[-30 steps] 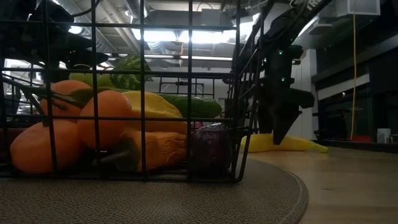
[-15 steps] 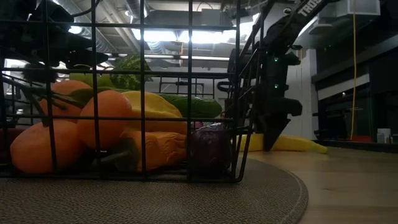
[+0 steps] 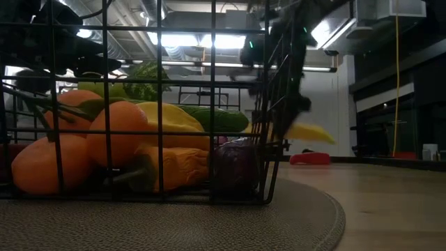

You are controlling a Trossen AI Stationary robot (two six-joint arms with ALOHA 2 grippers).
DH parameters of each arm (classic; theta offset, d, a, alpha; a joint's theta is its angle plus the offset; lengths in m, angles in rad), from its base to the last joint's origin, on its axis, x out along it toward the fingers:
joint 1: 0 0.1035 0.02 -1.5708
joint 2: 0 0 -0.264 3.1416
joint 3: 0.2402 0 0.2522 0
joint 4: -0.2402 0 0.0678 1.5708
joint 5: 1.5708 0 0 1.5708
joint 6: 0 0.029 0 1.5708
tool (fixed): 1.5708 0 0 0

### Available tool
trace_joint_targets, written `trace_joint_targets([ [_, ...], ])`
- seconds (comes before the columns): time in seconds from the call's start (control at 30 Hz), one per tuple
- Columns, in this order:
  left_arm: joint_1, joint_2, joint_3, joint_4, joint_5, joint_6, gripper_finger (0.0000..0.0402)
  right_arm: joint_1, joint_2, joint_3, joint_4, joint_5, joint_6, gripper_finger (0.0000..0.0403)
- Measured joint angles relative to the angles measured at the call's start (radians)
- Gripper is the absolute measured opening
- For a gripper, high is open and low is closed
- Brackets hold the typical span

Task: Build produce basket
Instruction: Put the banana into the black wire basket

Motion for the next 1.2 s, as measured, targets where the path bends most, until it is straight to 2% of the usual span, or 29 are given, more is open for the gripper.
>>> trace_joint_targets([
  [0.13,0.000,0.000,0.000,0.000,0.000,0.000,0.0231,0.010,-0.002,0.188,-0.109,-0.013,0.026,0.0118],
  [0.37,0.000,0.000,0.000,0.000,0.000,0.000,0.0231,0.102,-0.005,0.473,-0.124,-0.244,0.134,0.0118],
  [0.53,0.000,0.000,0.000,0.000,0.000,0.000,0.0231,0.226,-0.006,0.569,-0.055,-0.378,0.214,0.0118],
  [0.63,0.000,0.000,0.000,0.000,0.000,0.000,0.0231,0.323,-0.003,0.558,0.039,-0.349,0.260,0.0118],
  [0.73,0.000,0.000,0.000,0.000,0.000,0.000,0.0231,0.406,0.025,0.536,0.137,-0.228,0.289,0.0118],
  [0.83,0.000,0.000,0.000,0.000,0.000,0.000,0.0231,0.467,0.079,0.533,0.192,-0.150,0.291,0.0118],
  [1.0,0.000,0.000,0.000,0.000,0.000,0.000,0.0231,0.520,0.149,0.532,0.263,-0.140,0.291,0.0122],
  [1.07,0.000,0.000,0.000,0.000,0.000,0.000,0.0231,0.521,0.167,0.532,0.265,-0.139,0.297,0.0157],
  [1.2,0.000,0.000,0.000,0.000,0.000,0.000,0.0231,0.514,0.169,0.532,0.269,-0.147,0.366,0.0253],
])
